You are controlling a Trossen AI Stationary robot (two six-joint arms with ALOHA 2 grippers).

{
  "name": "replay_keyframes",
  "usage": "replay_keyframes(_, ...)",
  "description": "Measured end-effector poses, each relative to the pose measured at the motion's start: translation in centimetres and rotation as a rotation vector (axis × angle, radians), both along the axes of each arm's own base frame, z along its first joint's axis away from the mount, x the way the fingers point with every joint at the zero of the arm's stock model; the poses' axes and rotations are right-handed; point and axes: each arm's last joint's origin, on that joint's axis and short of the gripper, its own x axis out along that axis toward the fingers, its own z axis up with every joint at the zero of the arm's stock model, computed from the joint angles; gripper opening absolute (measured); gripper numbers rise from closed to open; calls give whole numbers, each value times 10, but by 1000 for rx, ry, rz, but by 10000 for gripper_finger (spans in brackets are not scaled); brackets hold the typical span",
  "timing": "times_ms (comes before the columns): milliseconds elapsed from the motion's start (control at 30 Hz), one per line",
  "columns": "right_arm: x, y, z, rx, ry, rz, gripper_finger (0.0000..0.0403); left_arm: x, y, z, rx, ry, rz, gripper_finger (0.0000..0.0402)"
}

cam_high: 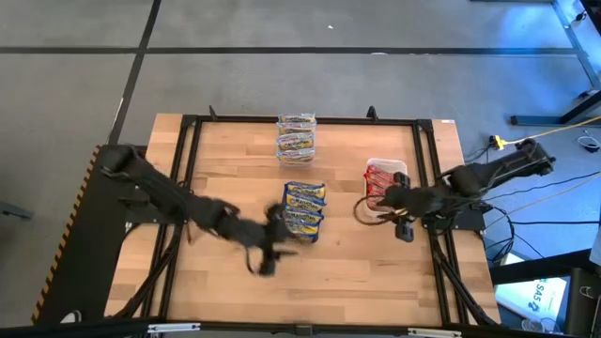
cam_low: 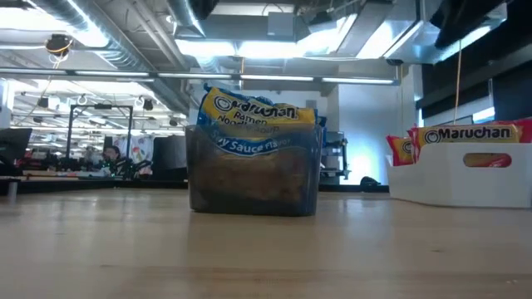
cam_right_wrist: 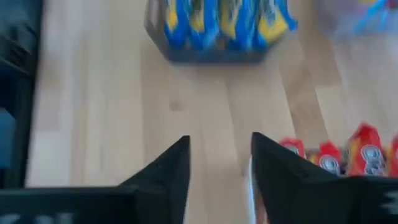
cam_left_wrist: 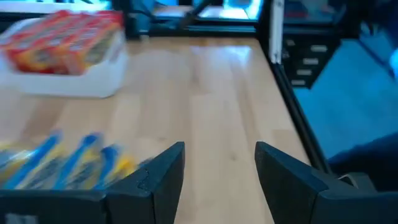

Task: Sort Maruchan noodles
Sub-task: Return to Home Position

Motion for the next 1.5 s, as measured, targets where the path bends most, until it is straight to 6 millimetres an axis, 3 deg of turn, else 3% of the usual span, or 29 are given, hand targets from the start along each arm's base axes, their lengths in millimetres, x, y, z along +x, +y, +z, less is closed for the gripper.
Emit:
replay_keyframes(167,-19,-7,-9,45,-218,-21,78,-41,55,-2,-93,-168,87,166)
replay_keyframes(333,-32,-15,-21,91,-412,-53,14,-81,92,-9,-157,-334,169,128)
replay_keyframes(500,-41,-18,-35,121,-531,-40,9,-116,115,-22,-154,-419,197,97)
replay_keyframes(967,-58,-25,-61,190,-713,-43,1,-170,140,-55,-154,-510,277,40)
replay_keyframes(1200,-69,-31,-72,199,-784,-65,1,-185,143,-70,-156,-536,293,3)
replay_keyframes(1500,-79,-36,-87,167,-872,-86,0,-197,145,-88,-161,-528,299,2)
